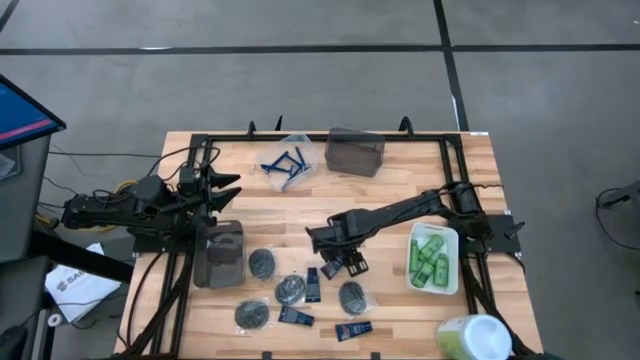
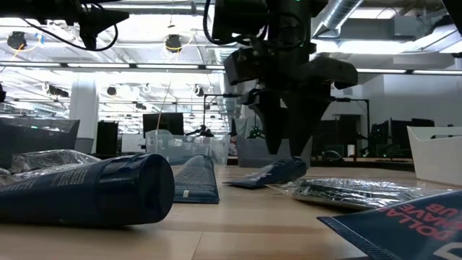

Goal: Pick & Place Travel size toiletries
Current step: Put the blue shave cream into the top black bin

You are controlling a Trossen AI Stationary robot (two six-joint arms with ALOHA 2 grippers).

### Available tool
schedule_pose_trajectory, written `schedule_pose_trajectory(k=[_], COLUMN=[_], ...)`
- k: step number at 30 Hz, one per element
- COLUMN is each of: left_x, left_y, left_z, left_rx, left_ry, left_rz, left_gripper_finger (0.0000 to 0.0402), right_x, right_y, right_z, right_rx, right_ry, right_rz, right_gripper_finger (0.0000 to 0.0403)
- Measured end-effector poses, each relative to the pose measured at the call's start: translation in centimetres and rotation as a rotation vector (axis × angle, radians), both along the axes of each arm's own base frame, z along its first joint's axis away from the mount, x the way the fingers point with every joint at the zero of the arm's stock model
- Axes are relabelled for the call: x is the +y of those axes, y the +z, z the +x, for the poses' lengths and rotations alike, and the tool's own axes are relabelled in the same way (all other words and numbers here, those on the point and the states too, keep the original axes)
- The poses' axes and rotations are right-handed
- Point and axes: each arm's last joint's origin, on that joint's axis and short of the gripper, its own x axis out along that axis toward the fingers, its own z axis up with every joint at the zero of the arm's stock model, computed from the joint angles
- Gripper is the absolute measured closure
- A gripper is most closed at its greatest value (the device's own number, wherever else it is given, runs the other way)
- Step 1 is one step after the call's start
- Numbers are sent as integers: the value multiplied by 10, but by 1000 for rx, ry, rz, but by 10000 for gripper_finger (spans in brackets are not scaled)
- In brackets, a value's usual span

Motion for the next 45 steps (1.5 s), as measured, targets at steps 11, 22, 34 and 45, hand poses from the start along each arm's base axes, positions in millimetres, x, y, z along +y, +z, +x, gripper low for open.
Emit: schedule_pose_trajectory(k=[11, 22, 34, 45], left_x=[0, 0, 1, 1], left_y=[0, 0, 0, 0], left_z=[0, 0, 0, 0], left_rx=[-1, -1, -7, -7], left_ry=[0, 1, 23, 27], left_rz=[-2, -2, -6, -7], left_gripper_finger=[211, 211, 211, 211], right_x=[5, 1, -42, -21], right_y=[-15, -24, 16, 27], right_z=[2, 11, 24, 36], right_rx=[34, -4, 91, 56], right_ry=[63, 26, -720, -1217], right_rz=[4, 20, 242, 320], right_gripper_finger=[163, 168, 169, 164])
